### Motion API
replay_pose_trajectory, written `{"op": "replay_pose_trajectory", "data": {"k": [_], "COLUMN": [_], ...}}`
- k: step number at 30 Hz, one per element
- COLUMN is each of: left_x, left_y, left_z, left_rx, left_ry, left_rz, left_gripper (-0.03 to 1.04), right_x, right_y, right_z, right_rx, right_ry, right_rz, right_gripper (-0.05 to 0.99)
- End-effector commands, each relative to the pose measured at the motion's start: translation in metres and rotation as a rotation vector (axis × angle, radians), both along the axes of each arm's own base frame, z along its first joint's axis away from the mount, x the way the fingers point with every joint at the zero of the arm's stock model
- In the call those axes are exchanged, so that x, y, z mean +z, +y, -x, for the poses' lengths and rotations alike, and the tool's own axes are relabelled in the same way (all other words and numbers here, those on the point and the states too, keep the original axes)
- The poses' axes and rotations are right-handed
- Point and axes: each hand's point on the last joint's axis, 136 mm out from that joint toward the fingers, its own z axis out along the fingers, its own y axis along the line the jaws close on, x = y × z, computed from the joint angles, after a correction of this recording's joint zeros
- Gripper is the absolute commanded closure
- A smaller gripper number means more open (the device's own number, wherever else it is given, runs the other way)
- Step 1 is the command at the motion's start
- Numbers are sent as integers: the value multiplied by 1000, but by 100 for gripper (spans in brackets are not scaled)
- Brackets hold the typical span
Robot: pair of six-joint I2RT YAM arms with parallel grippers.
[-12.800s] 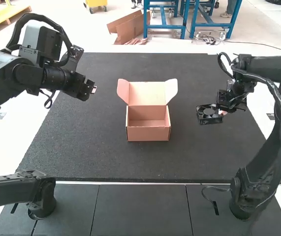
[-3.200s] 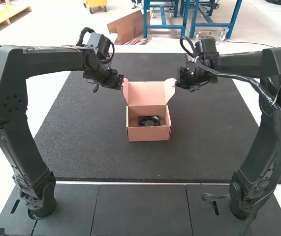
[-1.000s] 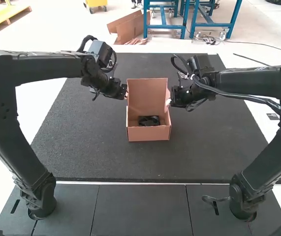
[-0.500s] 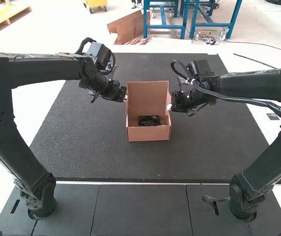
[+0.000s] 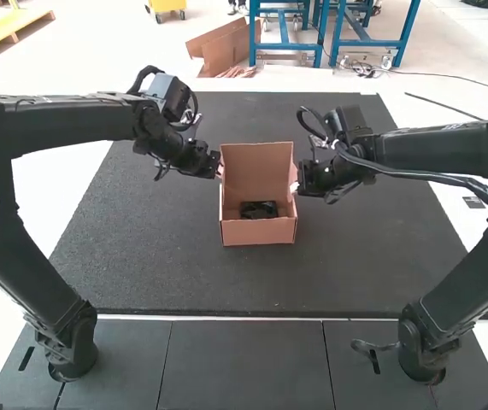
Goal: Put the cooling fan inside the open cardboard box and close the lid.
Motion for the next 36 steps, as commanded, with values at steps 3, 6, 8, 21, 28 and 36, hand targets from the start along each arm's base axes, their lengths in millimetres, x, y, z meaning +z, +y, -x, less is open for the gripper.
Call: {"op": "replay_pose_trajectory", "data": {"k": [3,6,8,21,28,36], "left_x": [7,7,10,-1,-22,-23], "left_y": [-4,-5,-13,-33,-22,-11], "left_z": [8,8,11,30,47,66], "left_rx": [-12,-20,-42,-109,-109,-150], "left_ry": [-10,-10,-4,40,106,140], "left_rz": [25,30,59,79,35,-19], "left_gripper": [4,4,4,4,4,4], "right_x": [-2,-2,-1,-17,-24,-26], "right_y": [1,1,1,-1,2,-2], "right_z": [9,8,8,20,27,27], "right_rx": [9,9,10,20,38,44], "right_ry": [0,-2,-3,39,56,49], "right_rz": [11,11,9,21,31,60], "right_gripper": [95,95,95,95,95,95]}}
